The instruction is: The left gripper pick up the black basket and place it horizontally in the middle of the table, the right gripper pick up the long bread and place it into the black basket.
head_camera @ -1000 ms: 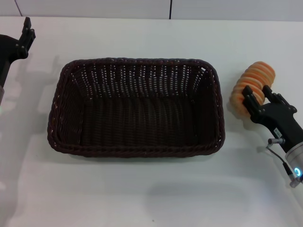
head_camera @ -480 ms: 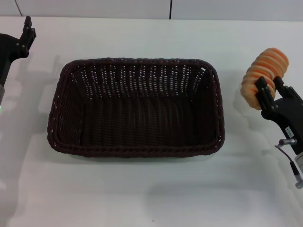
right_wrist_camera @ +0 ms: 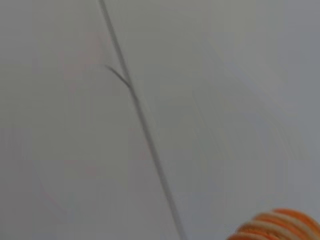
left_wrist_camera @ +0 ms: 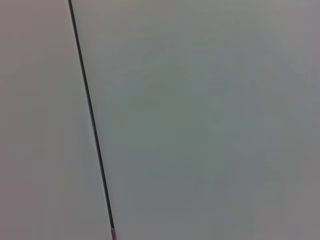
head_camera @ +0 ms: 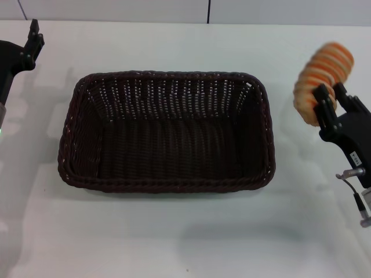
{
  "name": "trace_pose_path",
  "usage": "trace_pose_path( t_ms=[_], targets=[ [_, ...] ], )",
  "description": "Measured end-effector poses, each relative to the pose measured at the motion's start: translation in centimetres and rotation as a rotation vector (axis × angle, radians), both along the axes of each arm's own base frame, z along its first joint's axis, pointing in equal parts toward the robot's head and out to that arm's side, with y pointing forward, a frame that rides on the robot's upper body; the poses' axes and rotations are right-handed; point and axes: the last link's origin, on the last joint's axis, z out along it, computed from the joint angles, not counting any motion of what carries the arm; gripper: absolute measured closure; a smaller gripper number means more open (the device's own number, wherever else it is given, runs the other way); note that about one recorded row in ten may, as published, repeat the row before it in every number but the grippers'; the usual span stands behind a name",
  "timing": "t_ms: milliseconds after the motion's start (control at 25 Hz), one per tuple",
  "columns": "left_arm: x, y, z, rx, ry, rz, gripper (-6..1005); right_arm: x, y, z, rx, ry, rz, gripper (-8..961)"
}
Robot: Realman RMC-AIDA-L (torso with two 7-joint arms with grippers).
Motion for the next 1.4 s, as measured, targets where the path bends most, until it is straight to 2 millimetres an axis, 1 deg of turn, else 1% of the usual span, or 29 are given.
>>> trace_pose_path(
  t_ms=[80,120,160,240,400,480,520,680,800,1000,1080,1120,1160,1200,1280,1320,1360,1400],
  targets=[
    [0.0,0.0,0.0,0.001,-0.001,-0.002,212,-1.9,-0.2,0.1,0.016,0.04,0.094,608],
    [0.1,0.0,0.0,0.002,-0.003,-0.003,212,-3.9,0.0,0.0,0.015,0.074,0.188,617],
    [0.1,0.0,0.0,0.002,-0.004,-0.004,212,-3.9,0.0,0.0,0.015,0.074,0.188,625],
    [0.2,0.1,0.0,0.001,-0.005,-0.005,212,-5.9,0.9,-0.6,-0.017,0.085,0.264,642],
    [0.3,0.1,0.0,0.002,-0.007,-0.008,212,-8.9,2.2,-3.1,-0.158,0.043,0.346,660],
    [0.3,0.1,0.0,0.004,-0.011,-0.01,212,-9.8,2.2,-3.9,-0.198,0.034,0.368,669],
    [0.3,0.1,0.0,0.005,-0.012,-0.011,212,-10.4,1.8,-4.3,-0.226,0.038,0.391,673],
    [0.3,0.2,0.1,0.009,-0.013,-0.01,212,-10.7,1.1,-4.7,-0.246,0.046,0.412,691],
    [0.4,0.3,0.2,0.009,-0.01,-0.012,212,-10.6,0.9,-4.8,-0.255,0.043,0.407,599],
    [0.3,0.3,0.2,0.009,-0.01,-0.009,212,-10.6,0.7,-4.9,-0.259,0.051,0.405,353],
    [0.3,0.2,0.2,0.009,-0.01,-0.008,212,-10.6,0.7,-4.6,-0.244,0.059,0.409,316],
    [0.3,0.2,0.2,0.009,-0.01,-0.008,212,-10.2,0.6,-3.8,-0.192,0.063,0.406,298],
    [0.1,0.1,0.2,0.009,-0.011,-0.003,212,-10.2,0.6,-3.8,-0.192,0.063,0.406,280],
    [0.1,0.1,0.2,0.009,-0.011,-0.003,212,-9.6,0.6,-3.2,-0.155,0.064,0.394,261],
    [-0.4,-0.4,0.2,0.01,-0.011,0.009,212,-8.0,0.8,-1.4,-0.044,0.067,0.349,236],
    [-0.4,-0.4,0.2,0.01,-0.011,0.009,212,-6.0,1.0,0.6,0.065,0.057,0.289,230],
    [-0.5,-0.5,0.2,0.011,-0.011,0.013,212,-6.0,1.0,0.6,0.065,0.057,0.289,223],
    [-0.7,-0.7,0.3,0.014,-0.013,0.019,212,-4.8,0.9,1.7,0.12,0.046,0.254,217]
  ],
)
